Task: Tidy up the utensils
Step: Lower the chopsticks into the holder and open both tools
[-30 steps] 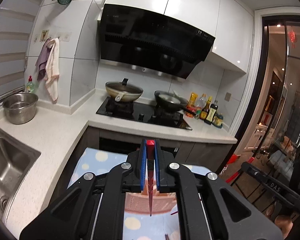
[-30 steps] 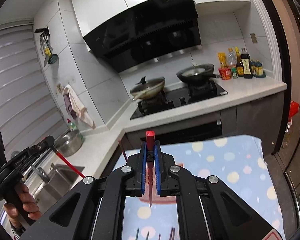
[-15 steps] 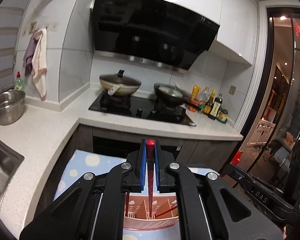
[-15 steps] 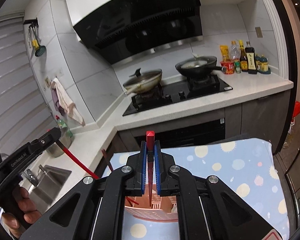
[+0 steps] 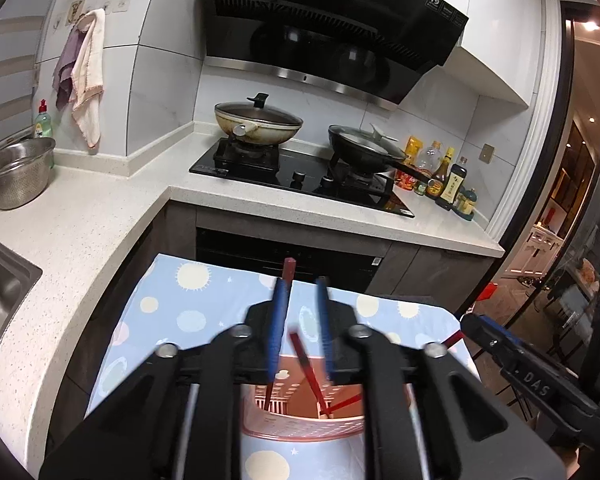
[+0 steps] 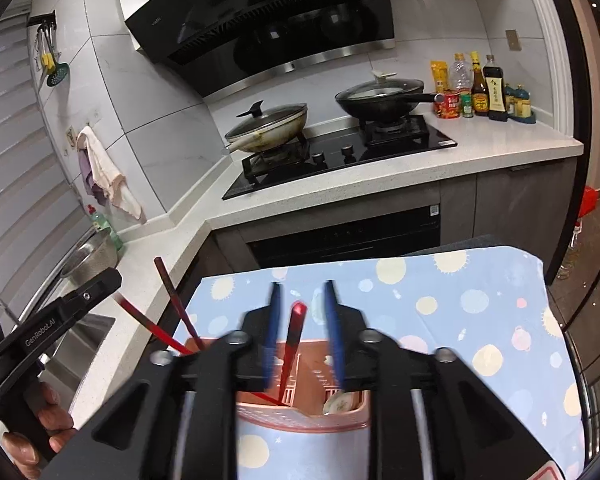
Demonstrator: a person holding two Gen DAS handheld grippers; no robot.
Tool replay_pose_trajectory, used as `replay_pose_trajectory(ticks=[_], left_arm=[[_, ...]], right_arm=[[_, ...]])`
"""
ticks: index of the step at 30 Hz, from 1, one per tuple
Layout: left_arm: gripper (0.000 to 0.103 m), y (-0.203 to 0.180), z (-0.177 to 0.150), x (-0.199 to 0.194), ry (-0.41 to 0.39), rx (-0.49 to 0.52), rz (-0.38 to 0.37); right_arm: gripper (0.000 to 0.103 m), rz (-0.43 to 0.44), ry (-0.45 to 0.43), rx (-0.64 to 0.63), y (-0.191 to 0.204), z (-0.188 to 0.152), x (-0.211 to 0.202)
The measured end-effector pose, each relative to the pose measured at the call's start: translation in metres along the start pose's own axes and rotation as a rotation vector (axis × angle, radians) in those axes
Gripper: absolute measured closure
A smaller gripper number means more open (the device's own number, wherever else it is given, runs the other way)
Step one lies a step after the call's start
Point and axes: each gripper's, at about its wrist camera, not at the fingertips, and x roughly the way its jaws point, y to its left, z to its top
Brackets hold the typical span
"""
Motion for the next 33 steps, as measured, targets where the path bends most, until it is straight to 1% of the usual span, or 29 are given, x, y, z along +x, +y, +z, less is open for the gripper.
replay_pose_trajectory(ticks=[1, 2, 10, 16, 20, 25, 29, 33], left_arm=[[0.062, 0.002, -0.001, -0.002, -0.005, -0.011, 0.012], [0.061, 0.004, -0.001, -0.004, -0.013, -0.015, 0.016], [0.061, 0.013, -0.005, -0.020, -0.008, -0.015, 0.036], [0.061, 0.013, -0.018, -0.036, 0.005, 0.001, 0.044], [0.061, 0.012, -0.032, -0.051, 0.019, 0.010, 0.045], [0.061, 0.010, -0.058, -0.070, 0.050, 0.025, 0.044], [0.061, 0.009, -0.090, -0.084, 0.096, 0.039, 0.039], [0.061, 0.008, -0.127, -0.097, 0.144, 0.073, 0.061]], right_arm=[[0.063, 0.000, -0.004, 0.003, -0.001, 0.000, -0.002], [0.063, 0.002, -0.005, 0.003, -0.002, 0.000, -0.003], [0.063, 0.001, -0.011, -0.029, 0.003, -0.007, -0.026], [0.063, 0.006, 0.011, -0.038, 0.006, -0.026, -0.044], [0.063, 0.003, 0.033, -0.043, 0.007, -0.044, -0.058], [0.063, -0.009, 0.074, -0.066, 0.008, -0.077, -0.080], [0.063, -0.028, 0.115, -0.080, 0.006, -0.111, -0.098], [0.063, -0.050, 0.166, -0.084, -0.002, -0.145, -0.114]])
